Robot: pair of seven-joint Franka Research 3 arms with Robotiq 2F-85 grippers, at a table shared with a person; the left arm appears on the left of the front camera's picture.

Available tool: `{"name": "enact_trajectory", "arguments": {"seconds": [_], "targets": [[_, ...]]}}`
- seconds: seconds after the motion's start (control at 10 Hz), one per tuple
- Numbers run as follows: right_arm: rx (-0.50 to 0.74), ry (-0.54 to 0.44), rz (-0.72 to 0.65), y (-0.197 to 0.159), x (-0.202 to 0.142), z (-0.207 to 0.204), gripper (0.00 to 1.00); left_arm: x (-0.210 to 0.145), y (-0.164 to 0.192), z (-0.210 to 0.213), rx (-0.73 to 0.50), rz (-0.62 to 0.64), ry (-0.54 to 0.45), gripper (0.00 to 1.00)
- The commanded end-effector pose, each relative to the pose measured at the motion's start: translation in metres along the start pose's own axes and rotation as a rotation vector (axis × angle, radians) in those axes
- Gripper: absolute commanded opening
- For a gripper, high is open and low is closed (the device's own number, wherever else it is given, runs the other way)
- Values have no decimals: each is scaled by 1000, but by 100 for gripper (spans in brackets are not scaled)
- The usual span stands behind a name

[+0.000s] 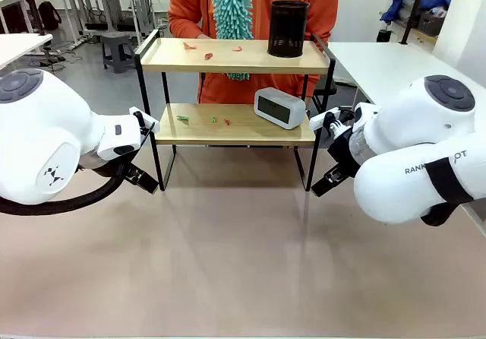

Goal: Clean the shelf.
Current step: Pick up the Duster from the human.

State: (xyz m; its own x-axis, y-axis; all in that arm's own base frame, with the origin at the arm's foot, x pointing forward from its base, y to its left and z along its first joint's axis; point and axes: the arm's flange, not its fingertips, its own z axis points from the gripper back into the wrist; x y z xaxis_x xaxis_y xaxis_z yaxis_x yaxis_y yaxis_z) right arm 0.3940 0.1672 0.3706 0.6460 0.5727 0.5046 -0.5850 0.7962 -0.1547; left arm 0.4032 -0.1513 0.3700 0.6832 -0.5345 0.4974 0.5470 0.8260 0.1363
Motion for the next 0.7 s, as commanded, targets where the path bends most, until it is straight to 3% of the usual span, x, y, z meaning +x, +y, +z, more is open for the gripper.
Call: {"name": "enact_trajectory", "arguments": {"seconds": [0.0, 0.6], "targets": [[0, 0, 0, 0, 0, 0, 100, 0, 0, 0, 0, 0, 0, 100], [0, 0, 0, 0, 0, 0, 100, 0, 0, 0, 0, 0, 0, 100]]}}
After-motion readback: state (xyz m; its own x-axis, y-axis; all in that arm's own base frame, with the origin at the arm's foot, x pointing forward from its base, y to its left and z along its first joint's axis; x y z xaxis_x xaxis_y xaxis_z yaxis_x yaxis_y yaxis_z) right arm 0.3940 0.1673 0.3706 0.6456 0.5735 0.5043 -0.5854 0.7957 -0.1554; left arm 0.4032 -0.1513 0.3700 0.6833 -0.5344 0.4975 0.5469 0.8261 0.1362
